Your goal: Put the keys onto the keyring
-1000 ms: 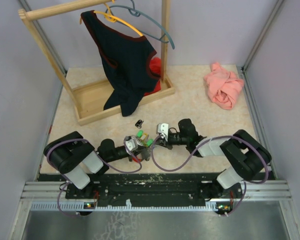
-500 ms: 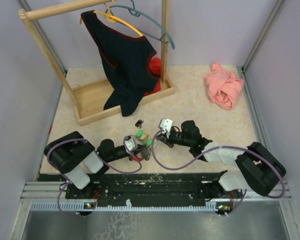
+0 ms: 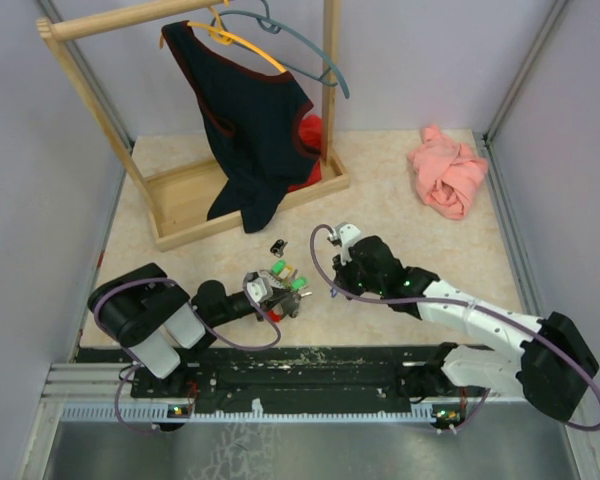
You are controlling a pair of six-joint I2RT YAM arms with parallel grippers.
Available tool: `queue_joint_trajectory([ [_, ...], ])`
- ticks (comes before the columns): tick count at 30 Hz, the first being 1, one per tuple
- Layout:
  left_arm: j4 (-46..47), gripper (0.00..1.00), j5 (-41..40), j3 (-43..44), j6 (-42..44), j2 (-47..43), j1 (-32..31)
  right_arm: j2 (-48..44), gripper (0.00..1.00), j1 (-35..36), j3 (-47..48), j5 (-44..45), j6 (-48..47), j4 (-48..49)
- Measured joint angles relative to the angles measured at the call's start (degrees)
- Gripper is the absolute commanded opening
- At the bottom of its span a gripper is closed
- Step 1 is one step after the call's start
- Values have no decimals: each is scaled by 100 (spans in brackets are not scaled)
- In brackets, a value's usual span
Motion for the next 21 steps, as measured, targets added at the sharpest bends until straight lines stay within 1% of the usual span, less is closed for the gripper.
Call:
queue_joint_trajectory([
  [4,9,1,-13,-13,-2,0,0,562,0,0,210,485,345,-391],
  [7,11,1,-22,-35,-4,0,0,1145,0,0,286,822,492,-313],
  [16,11,1,-46,-37,-20,0,0,2240,0,-2,361,1403,422,831],
  [21,11,1,-50,-37,-20,0,0,2564,0,-26,328,1534,197,1657],
])
